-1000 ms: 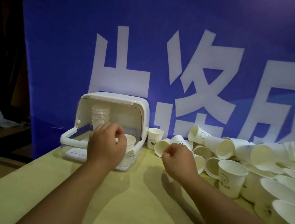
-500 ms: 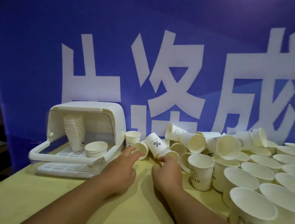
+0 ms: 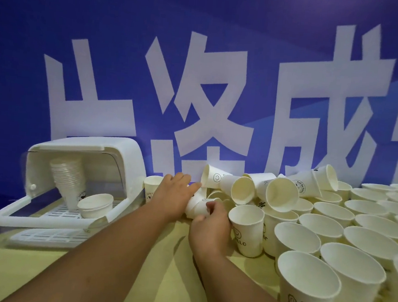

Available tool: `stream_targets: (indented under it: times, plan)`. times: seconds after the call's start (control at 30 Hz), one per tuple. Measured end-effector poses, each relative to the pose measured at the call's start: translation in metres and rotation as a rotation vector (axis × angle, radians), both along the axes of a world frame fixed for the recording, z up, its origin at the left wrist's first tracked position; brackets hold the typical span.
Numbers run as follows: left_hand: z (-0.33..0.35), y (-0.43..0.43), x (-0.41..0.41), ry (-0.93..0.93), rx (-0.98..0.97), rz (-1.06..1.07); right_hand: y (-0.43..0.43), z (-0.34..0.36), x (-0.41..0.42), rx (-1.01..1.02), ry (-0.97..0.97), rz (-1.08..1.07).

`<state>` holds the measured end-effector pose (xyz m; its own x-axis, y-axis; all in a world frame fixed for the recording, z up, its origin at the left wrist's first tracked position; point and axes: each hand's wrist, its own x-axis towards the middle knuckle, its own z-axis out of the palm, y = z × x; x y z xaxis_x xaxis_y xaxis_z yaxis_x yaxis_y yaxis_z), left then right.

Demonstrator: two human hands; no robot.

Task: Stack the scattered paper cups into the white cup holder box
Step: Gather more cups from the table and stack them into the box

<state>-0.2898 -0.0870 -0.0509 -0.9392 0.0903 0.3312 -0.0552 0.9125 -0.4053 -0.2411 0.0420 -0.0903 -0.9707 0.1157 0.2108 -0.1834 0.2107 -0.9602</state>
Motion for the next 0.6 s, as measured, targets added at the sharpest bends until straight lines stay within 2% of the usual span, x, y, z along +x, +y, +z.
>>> stream_targets:
  times: [0.13,0.4,0.5,0.6]
  plan:
    - [-0.001,-0.005,0.003,0.047,-0.058,0.051,-0.002,0.000,0.000,-0.059,0.035,-0.027]
    - [0.031,-0.015,0.048,0.283,0.001,0.110,-0.003,0.001,-0.003,-0.179,0.041,-0.078]
    - [0.040,-0.025,0.079,0.340,0.134,0.125,-0.004,0.001,-0.003,-0.173,0.098,-0.051]
    - [0.045,-0.039,0.113,0.418,0.505,0.079,-0.007,-0.002,-0.001,-0.108,0.165,-0.015]
